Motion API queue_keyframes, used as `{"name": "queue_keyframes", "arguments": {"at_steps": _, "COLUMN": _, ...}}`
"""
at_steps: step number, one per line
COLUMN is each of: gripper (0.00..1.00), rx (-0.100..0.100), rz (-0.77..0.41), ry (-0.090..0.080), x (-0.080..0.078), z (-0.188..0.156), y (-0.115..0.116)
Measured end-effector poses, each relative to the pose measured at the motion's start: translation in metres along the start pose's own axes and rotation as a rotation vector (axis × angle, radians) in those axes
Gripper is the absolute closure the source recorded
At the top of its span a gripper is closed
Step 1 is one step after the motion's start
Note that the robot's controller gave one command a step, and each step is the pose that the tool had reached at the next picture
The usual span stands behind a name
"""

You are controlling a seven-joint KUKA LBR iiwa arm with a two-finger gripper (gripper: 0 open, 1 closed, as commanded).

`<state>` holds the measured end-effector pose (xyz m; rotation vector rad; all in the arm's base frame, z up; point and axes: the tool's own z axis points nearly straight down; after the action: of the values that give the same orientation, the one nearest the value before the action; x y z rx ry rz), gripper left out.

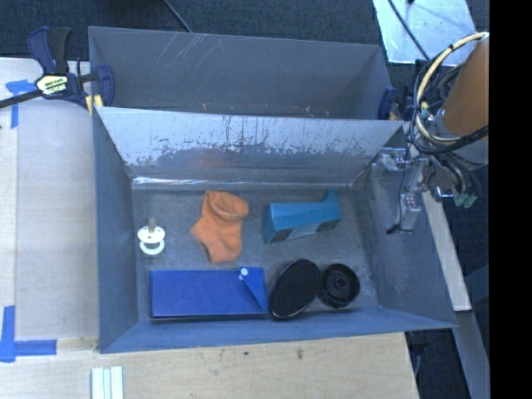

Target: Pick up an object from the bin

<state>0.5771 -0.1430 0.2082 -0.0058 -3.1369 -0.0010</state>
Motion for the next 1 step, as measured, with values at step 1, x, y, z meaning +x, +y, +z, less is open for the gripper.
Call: {"name": "queue_keyframes", "arguments": {"at_steps": 1, "gripper": 0.0, "rx": 0.002, "rz": -0.003, "ry": -0.008, "x": -0.0017, "z": -0.0049, "y": 0.0006}}
